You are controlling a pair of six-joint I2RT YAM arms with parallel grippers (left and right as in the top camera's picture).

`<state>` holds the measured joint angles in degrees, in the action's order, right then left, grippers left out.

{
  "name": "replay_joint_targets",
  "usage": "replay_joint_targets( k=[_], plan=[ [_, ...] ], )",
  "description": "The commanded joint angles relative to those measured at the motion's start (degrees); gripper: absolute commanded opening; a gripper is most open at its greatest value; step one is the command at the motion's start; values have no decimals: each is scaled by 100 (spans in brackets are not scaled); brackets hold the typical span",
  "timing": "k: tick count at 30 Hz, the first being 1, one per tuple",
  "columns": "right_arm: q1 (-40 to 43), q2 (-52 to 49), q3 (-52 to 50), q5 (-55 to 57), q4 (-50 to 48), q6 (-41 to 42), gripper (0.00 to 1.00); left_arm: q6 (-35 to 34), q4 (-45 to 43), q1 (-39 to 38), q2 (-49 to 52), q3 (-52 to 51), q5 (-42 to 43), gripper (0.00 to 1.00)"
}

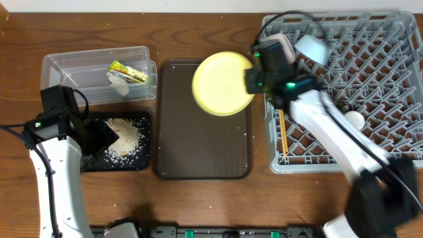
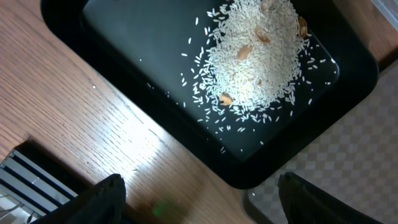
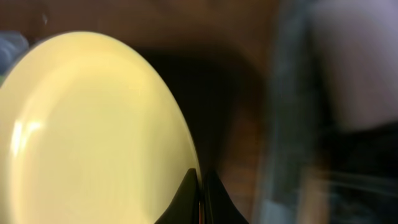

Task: Sort waste into correct bins and load items into the dishwasher rack
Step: 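Lift the yellow plate and stand it upright in the rack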

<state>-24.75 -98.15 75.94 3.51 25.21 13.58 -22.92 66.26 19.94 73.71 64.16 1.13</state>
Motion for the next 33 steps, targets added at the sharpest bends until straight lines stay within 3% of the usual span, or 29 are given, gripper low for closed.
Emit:
replay_joint_targets(
  k=[1, 9, 17, 28, 33],
  plan=[
    [284, 831, 17, 608, 400, -863, 1, -57, 33, 28, -37, 9, -11, 81],
    [955, 1742, 17, 2334, 990, -1716, 1, -57, 33, 28, -37, 9, -11, 81],
    [1279, 1670, 17, 3801, 1032, -3335, 1, -57, 35, 28, -37, 9, -9, 81],
    [1268, 1012, 13, 3960, 1147, -3329, 1, -57, 35, 28, -37, 9, -9, 81],
    [1235, 745, 13, 3952, 1172, -2653, 1, -57, 35, 28, -37, 9, -9, 81]
  ],
)
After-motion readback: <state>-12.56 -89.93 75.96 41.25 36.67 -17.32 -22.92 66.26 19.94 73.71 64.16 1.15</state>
